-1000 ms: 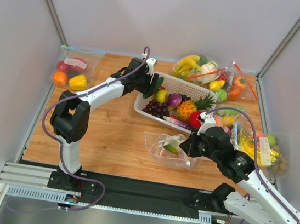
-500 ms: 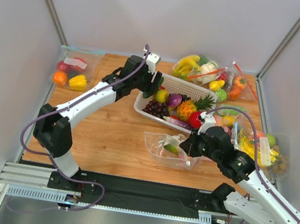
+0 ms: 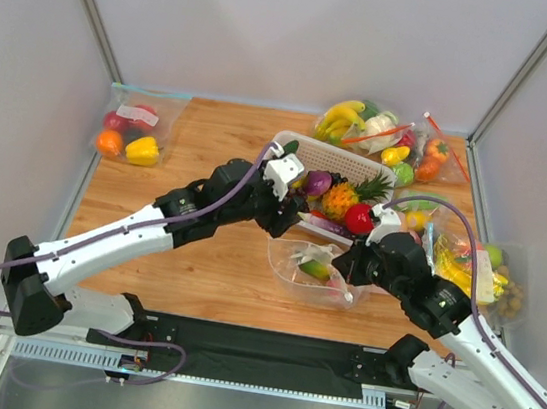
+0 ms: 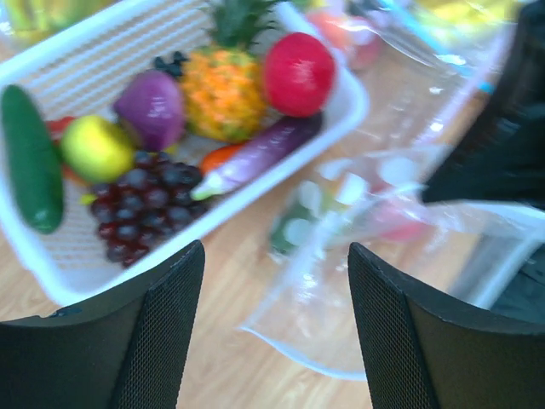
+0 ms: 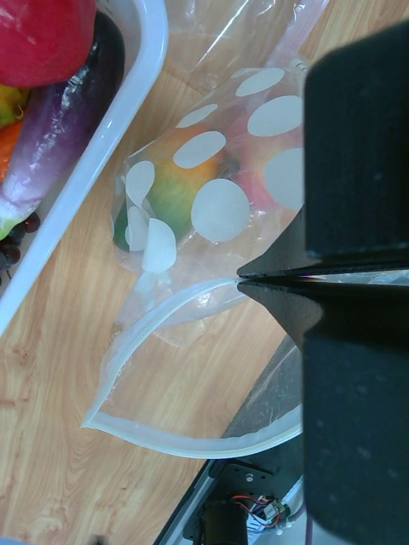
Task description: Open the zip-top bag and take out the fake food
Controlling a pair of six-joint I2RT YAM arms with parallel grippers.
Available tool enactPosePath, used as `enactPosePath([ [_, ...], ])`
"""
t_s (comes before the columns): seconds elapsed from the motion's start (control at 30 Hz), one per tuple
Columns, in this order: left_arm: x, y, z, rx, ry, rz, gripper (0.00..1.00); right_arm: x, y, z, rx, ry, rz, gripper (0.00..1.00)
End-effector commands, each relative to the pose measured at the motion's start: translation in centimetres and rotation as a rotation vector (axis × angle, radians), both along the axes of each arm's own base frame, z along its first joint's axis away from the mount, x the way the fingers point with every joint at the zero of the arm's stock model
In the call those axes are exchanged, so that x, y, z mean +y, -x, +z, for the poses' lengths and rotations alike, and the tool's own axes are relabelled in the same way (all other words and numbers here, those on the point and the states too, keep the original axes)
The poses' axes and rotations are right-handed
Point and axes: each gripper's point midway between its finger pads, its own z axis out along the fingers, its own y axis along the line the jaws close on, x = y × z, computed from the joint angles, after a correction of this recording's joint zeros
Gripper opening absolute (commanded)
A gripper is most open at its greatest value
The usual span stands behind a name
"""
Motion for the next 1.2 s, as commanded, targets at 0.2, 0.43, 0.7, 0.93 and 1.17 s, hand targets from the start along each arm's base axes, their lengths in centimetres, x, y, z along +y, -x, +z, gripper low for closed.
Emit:
enactPosePath([
  [0.2, -2.4, 8.4, 1.6, 0.046, 0.177, -0.232, 0.74, -0.8, -0.8, 2.4, -0.054, -0.041, -0.076, 0.0],
  [0.43, -5.7, 8.4, -2.3, 0.089, 0.111, -0.251, 0.74, -1.0, -0.5, 3.1, -0.062, -0.055, -0.079, 0.0],
  [0.7, -10.7, 8.7, -6.9, 0.142, 0.026, -0.314, 0.74, -2.4, -0.4, 3.3, -0.071, -0.041, -0.132, 0.0],
  [0.93, -13.6, 9.2, -9.4, 0.16, 0.024, -0.344, 0.75, -4.5, -0.1, 3.8, -0.094, -0.013, -0.203, 0.0],
  [1.17, -16.0, 8.7, -11.3, 0.177, 0.047, -0.341, 0.77, -5.2, 0.2, 2.5, -0.065, 0.0, -0.239, 0.0],
])
